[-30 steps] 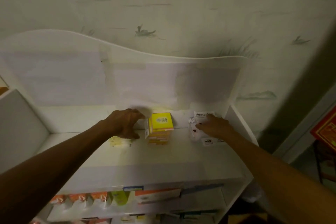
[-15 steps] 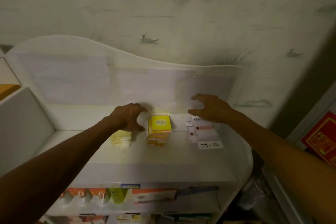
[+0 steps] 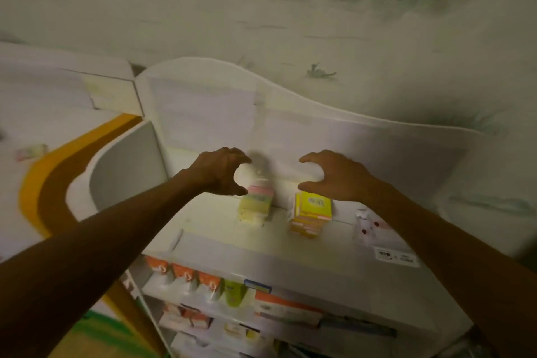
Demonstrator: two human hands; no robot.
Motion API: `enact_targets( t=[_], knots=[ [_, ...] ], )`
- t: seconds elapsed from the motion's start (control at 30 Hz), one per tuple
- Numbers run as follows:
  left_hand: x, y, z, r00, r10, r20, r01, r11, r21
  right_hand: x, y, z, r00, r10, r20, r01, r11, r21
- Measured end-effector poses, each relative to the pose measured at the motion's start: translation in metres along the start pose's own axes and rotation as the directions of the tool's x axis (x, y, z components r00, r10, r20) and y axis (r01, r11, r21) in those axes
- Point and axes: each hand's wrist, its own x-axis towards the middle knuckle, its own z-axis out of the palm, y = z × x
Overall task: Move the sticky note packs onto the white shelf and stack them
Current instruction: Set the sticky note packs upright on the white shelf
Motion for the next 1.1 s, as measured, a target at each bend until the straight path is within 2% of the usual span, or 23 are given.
enact_targets(
  t=[0.3, 0.8, 1.1],
  knots=[
    [-0.064, -0.112, -0.025, 0.980, -0.182, -0.076, 0.181, 0.983, -0.014, 0.049, -0.117, 0.001, 0.990, -0.142, 0.025, 0.143, 0.988, -0.061],
    [-0.225, -0.361, -0.033, 0.926, -0.355, -0.128, 0.352, 0.935, -0.042, 0.133, -0.400, 0.058, 0.945, -0.326, 0.028, 0.327, 0.944, -0.039],
    [-0.295, -0.460, -0.003, 0.854, -0.463, -0.236, 0.436, 0.886, -0.159, 0.175, -0.527, 0.103, 0.936, -0.351, -0.008, 0.350, 0.932, 0.098]
  ],
)
